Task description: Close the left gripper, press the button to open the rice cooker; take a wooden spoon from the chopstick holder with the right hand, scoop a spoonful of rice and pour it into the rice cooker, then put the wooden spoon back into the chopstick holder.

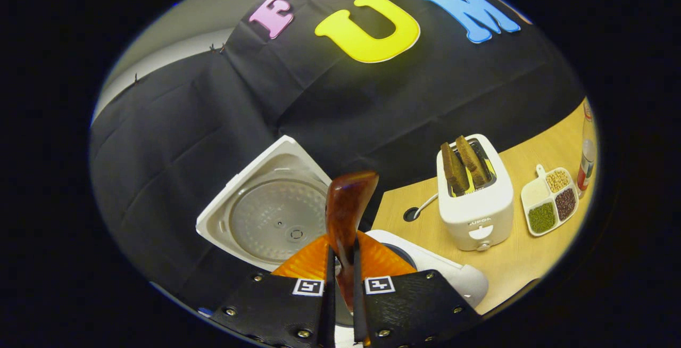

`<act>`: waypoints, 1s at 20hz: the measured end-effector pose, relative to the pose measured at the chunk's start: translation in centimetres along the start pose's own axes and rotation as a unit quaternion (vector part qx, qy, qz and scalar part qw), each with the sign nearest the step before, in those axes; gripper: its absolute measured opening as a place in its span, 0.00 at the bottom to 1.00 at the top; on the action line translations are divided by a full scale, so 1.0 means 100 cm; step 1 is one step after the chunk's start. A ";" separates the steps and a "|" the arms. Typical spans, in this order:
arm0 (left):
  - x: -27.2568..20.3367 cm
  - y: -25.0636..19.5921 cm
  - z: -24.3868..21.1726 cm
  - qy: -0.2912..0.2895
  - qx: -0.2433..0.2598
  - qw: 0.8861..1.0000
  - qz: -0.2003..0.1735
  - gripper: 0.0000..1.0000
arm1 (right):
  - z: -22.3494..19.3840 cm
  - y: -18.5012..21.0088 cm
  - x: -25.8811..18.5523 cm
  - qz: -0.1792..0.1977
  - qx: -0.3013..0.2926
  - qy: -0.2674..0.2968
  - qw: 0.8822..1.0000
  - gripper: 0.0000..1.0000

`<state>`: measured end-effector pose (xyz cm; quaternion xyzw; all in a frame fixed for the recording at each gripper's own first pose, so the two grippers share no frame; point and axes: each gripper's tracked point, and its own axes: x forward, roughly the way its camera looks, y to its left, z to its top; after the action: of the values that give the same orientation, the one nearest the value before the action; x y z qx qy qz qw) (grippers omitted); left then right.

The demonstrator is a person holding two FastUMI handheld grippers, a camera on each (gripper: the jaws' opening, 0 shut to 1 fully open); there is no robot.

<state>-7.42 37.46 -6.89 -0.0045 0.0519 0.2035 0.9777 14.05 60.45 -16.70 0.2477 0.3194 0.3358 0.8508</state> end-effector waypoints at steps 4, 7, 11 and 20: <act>0.001 0.005 -0.002 0.000 0.001 1.000 0.008 0.91 | -0.013 0.002 0.009 -0.022 -0.104 0.001 0.994 0.14; 0.004 0.004 -0.003 0.000 0.005 1.000 0.008 0.94 | -0.013 0.006 0.009 -0.034 -0.194 -0.014 0.980 0.14; 0.008 -0.002 0.001 -0.004 0.004 1.000 0.002 0.94 | -0.012 0.014 0.006 -0.038 -0.315 -0.030 0.948 0.14; 0.010 -0.008 -0.001 -0.006 0.001 1.000 -0.005 0.94 | 0.000 0.022 -0.006 -0.060 -0.474 -0.076 0.875 0.14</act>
<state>-6.21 37.17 -7.13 -0.0023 0.0460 0.1990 0.9789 12.76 61.42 -15.08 -0.1805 0.0703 0.3751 0.9065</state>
